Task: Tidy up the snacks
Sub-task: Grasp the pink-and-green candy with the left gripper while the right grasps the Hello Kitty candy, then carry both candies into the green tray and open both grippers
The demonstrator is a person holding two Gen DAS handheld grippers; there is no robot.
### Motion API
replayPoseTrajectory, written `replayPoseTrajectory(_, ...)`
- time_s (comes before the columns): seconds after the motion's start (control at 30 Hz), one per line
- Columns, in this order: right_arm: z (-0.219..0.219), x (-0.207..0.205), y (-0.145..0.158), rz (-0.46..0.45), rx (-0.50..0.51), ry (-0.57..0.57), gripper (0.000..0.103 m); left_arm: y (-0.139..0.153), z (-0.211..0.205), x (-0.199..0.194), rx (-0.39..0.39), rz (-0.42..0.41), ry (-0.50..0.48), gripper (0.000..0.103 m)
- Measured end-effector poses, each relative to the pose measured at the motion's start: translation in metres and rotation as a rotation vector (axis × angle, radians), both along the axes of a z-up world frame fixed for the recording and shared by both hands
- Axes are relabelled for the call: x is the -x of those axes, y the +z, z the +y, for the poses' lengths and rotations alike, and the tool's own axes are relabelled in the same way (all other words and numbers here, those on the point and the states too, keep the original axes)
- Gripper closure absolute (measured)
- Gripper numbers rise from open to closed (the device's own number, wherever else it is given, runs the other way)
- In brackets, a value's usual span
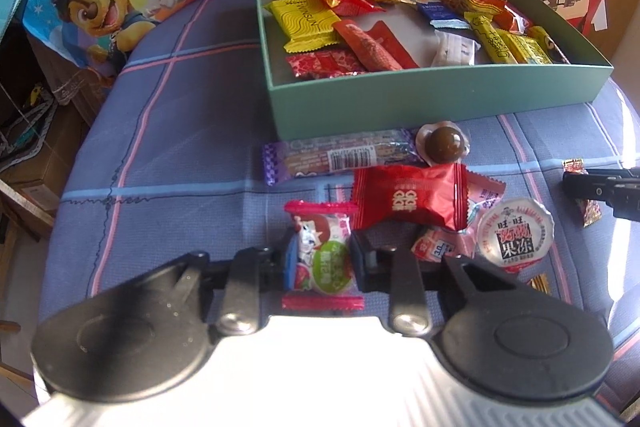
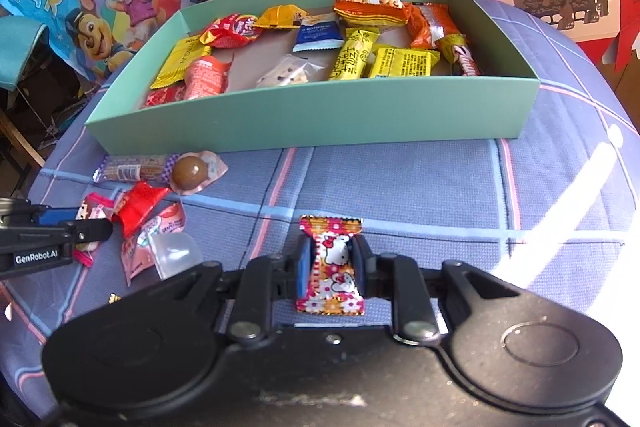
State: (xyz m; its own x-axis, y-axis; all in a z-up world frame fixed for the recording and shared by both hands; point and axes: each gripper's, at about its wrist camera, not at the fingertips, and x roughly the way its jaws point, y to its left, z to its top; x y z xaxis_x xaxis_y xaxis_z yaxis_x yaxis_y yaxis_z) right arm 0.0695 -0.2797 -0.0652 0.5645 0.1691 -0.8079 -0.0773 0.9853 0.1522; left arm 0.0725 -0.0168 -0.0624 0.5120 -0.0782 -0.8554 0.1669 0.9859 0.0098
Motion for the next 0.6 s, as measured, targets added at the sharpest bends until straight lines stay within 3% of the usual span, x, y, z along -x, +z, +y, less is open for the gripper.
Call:
replayPoseTrajectory(0.27, -0.005, 0.006, 0.011, -0.009, -0.049, -0.006, 0.082, 0.016, 0.020, 0.008, 0.054, -0.013, 0.010, 0.078)
replayPoseTrajectory(0.6, -0.011, -0.016, 0.067, -0.117, -0.152, -0.009, 0.082, 0.067, 0.008, -0.013, 0.148, -0.082, -0.034, 0.078)
